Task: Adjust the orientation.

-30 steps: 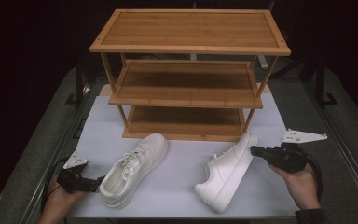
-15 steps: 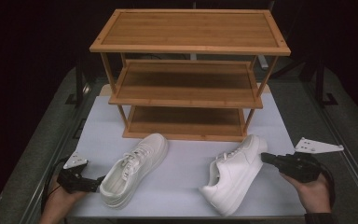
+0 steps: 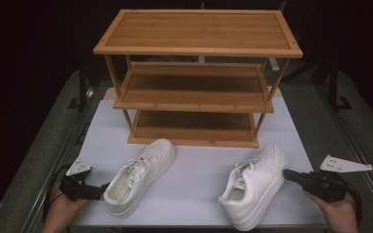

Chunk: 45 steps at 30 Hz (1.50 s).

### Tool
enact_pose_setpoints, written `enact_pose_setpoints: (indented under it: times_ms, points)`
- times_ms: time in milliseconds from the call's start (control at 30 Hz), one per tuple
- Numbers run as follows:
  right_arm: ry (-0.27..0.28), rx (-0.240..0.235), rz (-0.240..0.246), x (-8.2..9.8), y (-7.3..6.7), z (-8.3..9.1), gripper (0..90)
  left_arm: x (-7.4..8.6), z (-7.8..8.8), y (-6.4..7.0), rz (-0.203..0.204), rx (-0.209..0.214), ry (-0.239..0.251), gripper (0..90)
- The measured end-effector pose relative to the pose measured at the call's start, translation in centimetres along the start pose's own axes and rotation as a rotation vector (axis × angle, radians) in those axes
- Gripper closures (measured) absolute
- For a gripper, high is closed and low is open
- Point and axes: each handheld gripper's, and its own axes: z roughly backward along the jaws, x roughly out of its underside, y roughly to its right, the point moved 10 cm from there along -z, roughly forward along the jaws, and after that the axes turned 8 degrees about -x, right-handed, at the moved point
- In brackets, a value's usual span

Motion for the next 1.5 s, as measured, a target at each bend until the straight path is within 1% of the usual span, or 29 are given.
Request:
enact_pose_setpoints:
  times_ms: [133,267,333,367,400,433,500,600,767,933,1233,1500]
  points:
    - [-0.019,0.0,-0.019,1.5,0.5,0.4,90.0,0.0,0.0,0.0,-0.001,0.0,-0.001,0.0]
    - [-0.041,0.007,-0.039,2.9,1.1,0.4,90.0,0.0,0.0,0.0,-0.002,0.002,-0.004,0.0]
    - [-0.032,-0.016,-0.063,3.1,1.1,0.2,90.0,0.0,0.0,0.0,-0.002,0.002,-0.005,0.0]
    - [-0.037,-0.02,-0.06,3.1,1.0,0.0,90.0,0.0,0.0,0.0,-0.002,0.002,-0.005,0.0]
    - [-0.022,-0.026,-0.059,2.9,0.9,0.0,90.0,0.0,0.0,0.0,0.002,0.004,-0.005,0.0]
    - [-0.028,-0.033,-0.058,2.8,0.8,-0.2,90.0,0.0,0.0,0.0,0.001,0.003,-0.006,0.0]
    - [-0.036,-0.024,-0.04,2.7,0.7,-0.4,90.0,0.0,0.0,0.0,0.001,0.003,-0.005,0.0]
    - [-0.035,-0.028,-0.051,2.8,0.7,-0.3,90.0,0.0,0.0,0.0,0.001,0.003,-0.005,0.0]
    - [-0.042,-0.023,-0.046,2.8,0.8,-0.4,90.0,0.0,0.0,0.0,0.001,0.003,-0.005,0.0]
    - [-0.046,-0.022,-0.037,2.4,1.0,-1.0,90.0,0.0,0.0,0.0,0.001,0.001,-0.004,0.0]
    - [-0.074,-0.033,-0.014,1.0,1.3,-3.6,90.0,0.0,0.0,0.0,0.001,0.002,-0.004,0.0]
    - [-0.098,-0.053,0.004,-0.2,1.1,-5.8,90.0,0.0,0.0,0.0,0.001,0.002,-0.004,0.0]
